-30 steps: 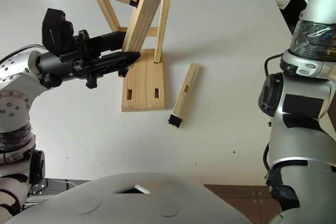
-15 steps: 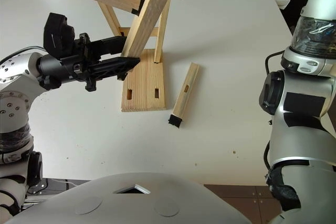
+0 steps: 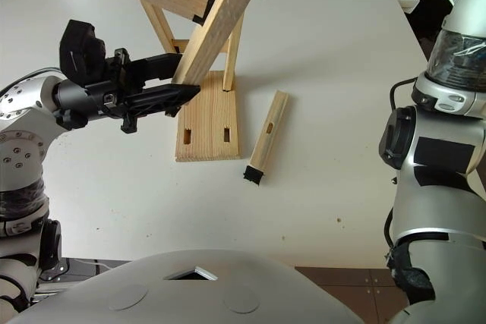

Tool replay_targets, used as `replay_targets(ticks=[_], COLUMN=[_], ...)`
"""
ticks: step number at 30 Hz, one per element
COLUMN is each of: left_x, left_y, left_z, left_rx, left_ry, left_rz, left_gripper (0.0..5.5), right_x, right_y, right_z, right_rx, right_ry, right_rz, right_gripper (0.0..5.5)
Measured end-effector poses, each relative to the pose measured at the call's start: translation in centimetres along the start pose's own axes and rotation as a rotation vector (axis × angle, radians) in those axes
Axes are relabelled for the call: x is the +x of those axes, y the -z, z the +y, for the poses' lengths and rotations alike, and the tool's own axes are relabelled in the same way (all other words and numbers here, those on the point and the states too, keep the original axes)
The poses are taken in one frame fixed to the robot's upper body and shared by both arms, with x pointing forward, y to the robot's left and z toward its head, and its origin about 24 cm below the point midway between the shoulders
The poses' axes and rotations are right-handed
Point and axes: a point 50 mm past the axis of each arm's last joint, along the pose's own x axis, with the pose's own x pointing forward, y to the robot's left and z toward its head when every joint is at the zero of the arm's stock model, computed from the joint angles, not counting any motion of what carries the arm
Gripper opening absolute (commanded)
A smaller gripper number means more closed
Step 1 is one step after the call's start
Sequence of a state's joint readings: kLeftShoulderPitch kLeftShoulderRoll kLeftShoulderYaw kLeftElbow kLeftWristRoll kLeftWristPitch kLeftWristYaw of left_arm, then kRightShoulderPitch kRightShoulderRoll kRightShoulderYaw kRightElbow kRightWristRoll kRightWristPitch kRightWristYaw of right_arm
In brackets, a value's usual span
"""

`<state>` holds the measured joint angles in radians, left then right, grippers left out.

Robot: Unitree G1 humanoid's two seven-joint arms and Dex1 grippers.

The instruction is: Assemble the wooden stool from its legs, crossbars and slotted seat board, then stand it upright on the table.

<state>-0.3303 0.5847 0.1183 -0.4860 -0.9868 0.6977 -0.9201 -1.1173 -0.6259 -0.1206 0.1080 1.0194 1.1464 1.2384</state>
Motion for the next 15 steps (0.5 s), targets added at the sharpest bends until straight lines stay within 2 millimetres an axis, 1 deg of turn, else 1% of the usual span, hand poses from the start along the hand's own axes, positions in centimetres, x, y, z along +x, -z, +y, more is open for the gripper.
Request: replay_targets(ticks=[3, 4, 5, 6, 7, 8, 9, 12, 15], left_x=[-0.1, 0.0, 0.0, -0.2, -0.5, -0.7, -1.0, -2.3, -3.9], left_y=[0.1, 0.2, 0.3, 0.5, 0.9, 1.2, 1.5, 3.4, 5.3], left_z=[0.3, 0.4, 0.6, 0.9, 1.5, 1.8, 2.0, 1.9, 1.7], left_rx=[0.008, 0.006, 0.002, -0.007, -0.030, -0.041, -0.054, -0.086, -0.096], left_ry=[-0.013, -0.017, -0.025, -0.049, -0.102, -0.131, -0.166, -0.285, -0.387], left_rz=[0.001, 0.004, 0.007, 0.007, 0.011, 0.014, 0.018, 0.065, 0.118], left_gripper=[2.04, 2.42, 2.48, 2.74, 2.83, 3.01, 3.15, 3.18, 3.18], right_x=[-0.1, -0.1, -0.2, -0.3, -0.6, -0.7, -0.9, -1.3, -1.2], right_y=[0.1, 0.2, 0.3, 0.4, 0.5, 0.6, 0.7, 1.2, 2.6], right_z=[-0.1, -0.2, -0.3, -0.4, -0.7, -0.9, -1.1, -1.5, -2.1], right_rx=[-0.008, -0.011, -0.011, -0.018, -0.031, -0.038, -0.049, -0.083, -0.105], right_ry=[0.012, 0.021, 0.035, 0.051, 0.096, 0.116, 0.137, 0.176, 0.193], right_rz=[-0.001, -0.001, -0.001, -0.001, 0.001, 0.000, 0.000, 0.007, 0.040], right_gripper=[2.09, 2.09, 2.08, 2.08, 2.08, 2.08, 2.08, 2.07, 2.05])
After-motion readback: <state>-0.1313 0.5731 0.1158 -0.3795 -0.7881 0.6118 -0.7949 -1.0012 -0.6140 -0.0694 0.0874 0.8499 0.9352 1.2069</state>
